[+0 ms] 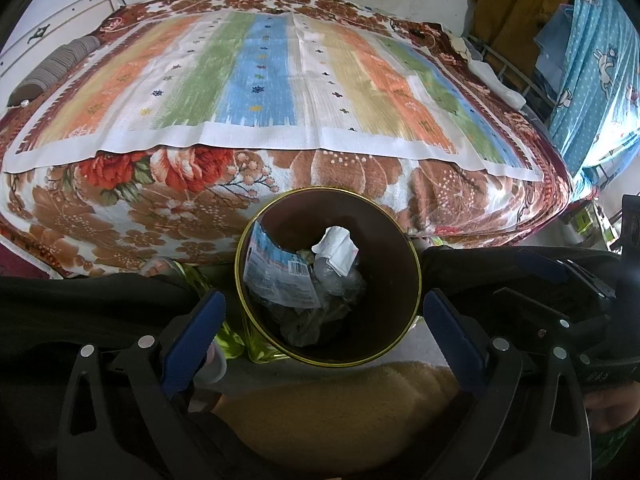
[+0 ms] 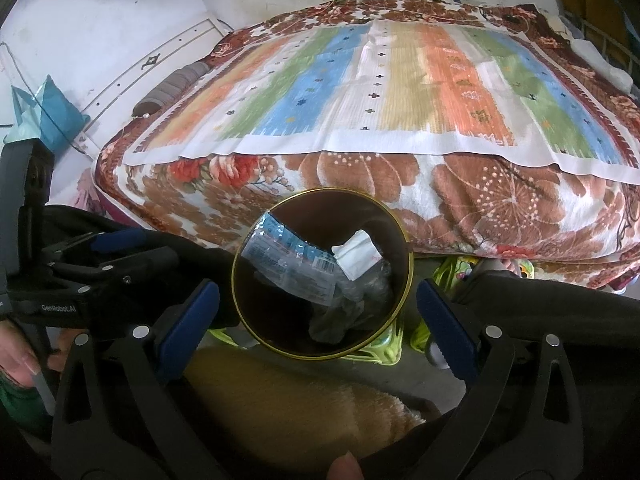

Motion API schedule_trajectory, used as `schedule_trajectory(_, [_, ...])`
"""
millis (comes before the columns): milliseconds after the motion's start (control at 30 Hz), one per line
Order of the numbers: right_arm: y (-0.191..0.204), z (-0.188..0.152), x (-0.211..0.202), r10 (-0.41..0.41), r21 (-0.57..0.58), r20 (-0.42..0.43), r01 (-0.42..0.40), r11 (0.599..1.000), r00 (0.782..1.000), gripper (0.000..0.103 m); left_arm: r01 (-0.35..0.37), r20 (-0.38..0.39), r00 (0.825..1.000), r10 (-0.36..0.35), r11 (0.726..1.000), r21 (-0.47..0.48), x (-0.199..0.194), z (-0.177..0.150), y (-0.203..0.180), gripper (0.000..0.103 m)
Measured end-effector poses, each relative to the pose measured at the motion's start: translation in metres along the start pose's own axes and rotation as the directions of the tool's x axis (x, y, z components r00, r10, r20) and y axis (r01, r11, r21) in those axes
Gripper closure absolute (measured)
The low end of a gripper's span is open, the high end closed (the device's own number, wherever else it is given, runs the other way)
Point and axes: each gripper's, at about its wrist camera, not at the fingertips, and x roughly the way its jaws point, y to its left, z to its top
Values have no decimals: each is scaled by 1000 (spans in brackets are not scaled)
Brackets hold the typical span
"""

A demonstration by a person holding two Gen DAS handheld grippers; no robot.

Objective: Collect trash

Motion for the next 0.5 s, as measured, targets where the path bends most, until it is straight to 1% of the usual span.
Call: schedule_trajectory(500, [0, 0, 0, 1, 2, -1, -1, 1000, 1000, 9, 0, -1, 1000, 0, 1000, 0, 0, 0, 0, 6])
